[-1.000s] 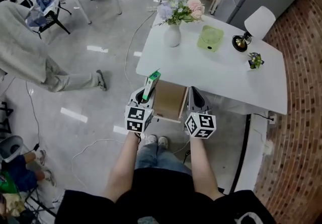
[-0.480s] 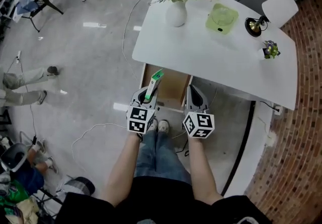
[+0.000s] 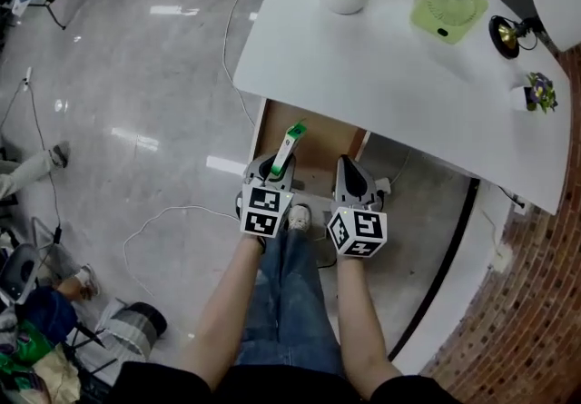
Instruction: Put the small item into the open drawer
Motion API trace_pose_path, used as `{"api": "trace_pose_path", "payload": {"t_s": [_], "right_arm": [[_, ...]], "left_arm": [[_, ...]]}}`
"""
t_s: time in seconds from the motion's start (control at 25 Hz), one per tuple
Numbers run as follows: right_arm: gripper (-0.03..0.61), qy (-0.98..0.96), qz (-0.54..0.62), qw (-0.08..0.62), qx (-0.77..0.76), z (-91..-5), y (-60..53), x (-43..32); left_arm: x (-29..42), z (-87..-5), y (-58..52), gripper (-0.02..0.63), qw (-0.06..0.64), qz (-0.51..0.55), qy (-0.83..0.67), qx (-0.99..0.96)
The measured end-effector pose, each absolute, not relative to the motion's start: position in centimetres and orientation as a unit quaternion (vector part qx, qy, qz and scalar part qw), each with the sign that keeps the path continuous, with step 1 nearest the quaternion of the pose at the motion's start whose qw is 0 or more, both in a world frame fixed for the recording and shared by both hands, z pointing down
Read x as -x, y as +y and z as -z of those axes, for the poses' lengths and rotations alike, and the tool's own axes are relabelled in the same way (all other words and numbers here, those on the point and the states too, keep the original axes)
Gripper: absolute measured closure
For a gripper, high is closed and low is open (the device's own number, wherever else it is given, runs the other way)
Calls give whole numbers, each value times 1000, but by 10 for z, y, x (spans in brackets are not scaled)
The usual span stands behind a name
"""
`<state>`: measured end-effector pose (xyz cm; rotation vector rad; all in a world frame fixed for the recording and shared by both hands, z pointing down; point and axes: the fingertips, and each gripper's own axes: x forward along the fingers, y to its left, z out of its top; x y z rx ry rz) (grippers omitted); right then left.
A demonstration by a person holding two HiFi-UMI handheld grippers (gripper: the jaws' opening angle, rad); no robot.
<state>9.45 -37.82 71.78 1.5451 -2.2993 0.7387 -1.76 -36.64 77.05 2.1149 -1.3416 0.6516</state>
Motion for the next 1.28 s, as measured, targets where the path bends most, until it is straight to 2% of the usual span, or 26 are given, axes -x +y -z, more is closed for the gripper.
{"api": "trace_pose_path", "payload": {"t_s": [0.44, 1.28], "right_arm": [[575, -785, -267, 156, -536, -784, -411, -89], [575, -779, -271, 168, -539, -803, -418, -96]], "left_arm": [[2, -860, -401, 528, 308, -277, -507, -756], [-8, -945, -413, 512, 365, -379, -460, -714]]}}
